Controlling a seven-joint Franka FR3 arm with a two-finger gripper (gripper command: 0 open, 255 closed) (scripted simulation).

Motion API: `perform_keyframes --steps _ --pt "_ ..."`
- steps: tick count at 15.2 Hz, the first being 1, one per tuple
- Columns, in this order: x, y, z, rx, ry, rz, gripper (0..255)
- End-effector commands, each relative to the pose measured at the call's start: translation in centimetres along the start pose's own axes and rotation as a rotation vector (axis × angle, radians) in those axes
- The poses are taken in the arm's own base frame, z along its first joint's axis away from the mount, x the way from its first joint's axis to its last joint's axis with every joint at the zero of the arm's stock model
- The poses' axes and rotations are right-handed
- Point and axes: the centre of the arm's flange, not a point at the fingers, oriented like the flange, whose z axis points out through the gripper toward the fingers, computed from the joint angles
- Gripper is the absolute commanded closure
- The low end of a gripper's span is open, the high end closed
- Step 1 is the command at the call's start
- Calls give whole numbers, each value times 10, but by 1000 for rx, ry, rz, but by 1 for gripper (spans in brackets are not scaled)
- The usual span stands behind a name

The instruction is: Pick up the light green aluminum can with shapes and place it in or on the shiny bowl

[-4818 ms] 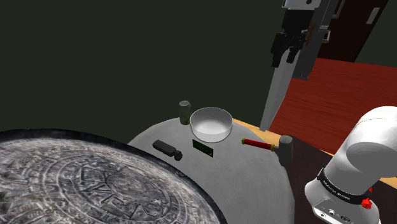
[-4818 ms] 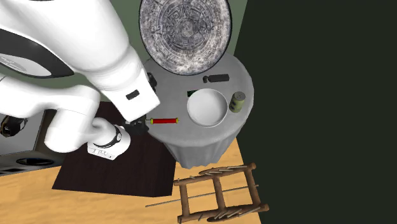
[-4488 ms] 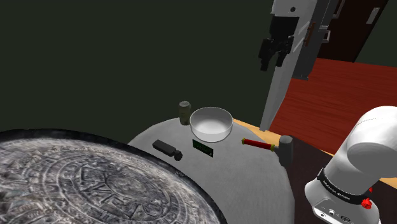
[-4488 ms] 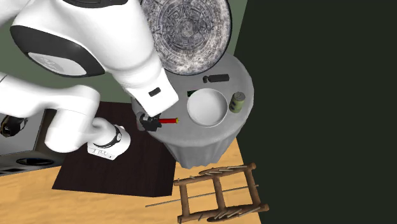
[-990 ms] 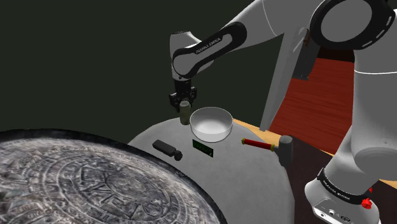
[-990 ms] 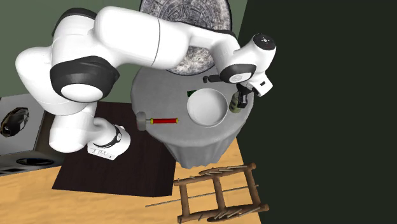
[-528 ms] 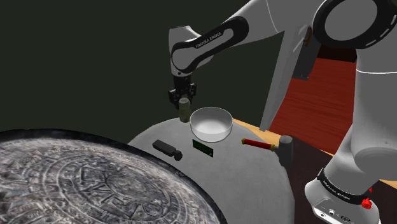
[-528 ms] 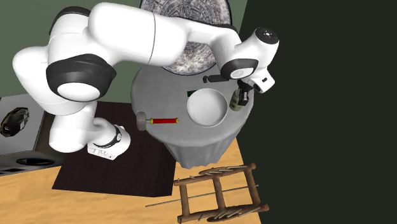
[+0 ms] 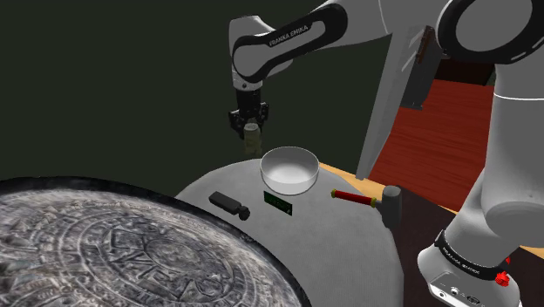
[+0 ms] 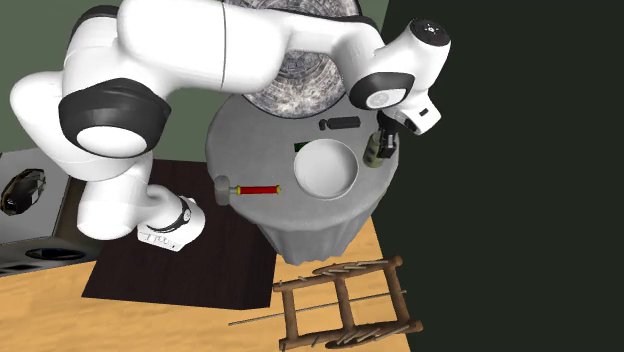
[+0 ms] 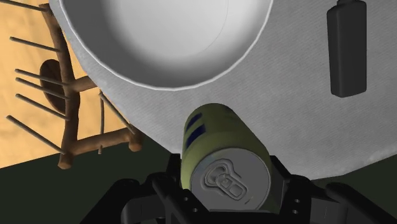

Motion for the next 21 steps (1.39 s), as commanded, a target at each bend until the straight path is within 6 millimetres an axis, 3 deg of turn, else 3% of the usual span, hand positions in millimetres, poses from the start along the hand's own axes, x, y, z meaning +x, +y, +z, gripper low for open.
perform_keyframes --steps 1,17,21 --pt "0 0 -11 0 0 0 255" --pt "1 -3 -91 0 0 0 255" --pt "-48 12 -104 0 0 0 255"
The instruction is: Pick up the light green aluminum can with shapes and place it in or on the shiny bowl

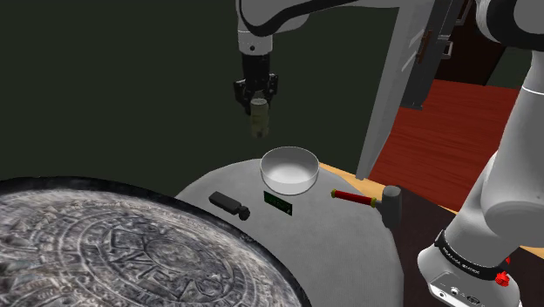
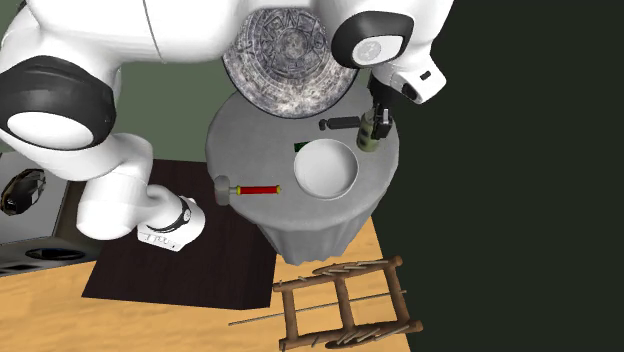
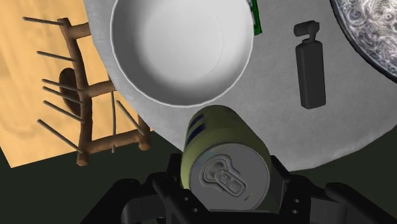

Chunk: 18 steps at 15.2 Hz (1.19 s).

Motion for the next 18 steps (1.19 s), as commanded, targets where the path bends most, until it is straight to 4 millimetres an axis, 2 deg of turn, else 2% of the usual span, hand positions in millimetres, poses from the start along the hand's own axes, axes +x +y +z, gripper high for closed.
perform_keyframes --steps 1,8,18 --pt "-24 7 -7 0 1 0 255" --pt "-107 33 -27 0 1 0 255" --pt "-108 35 25 0 1 0 255"
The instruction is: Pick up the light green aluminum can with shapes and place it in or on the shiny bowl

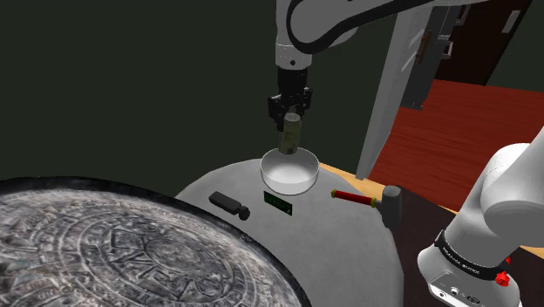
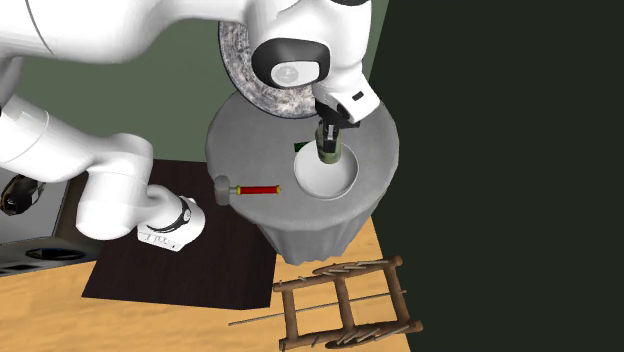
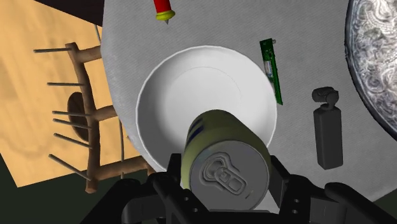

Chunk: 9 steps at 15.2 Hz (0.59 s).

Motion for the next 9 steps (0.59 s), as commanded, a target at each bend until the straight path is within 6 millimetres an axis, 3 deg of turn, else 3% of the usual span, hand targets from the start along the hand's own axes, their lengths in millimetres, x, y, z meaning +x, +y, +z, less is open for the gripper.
perform_keyframes --steps 1,9 --pt "0 0 11 0 1 0 255" --pt "0 1 55 0 1 0 255"
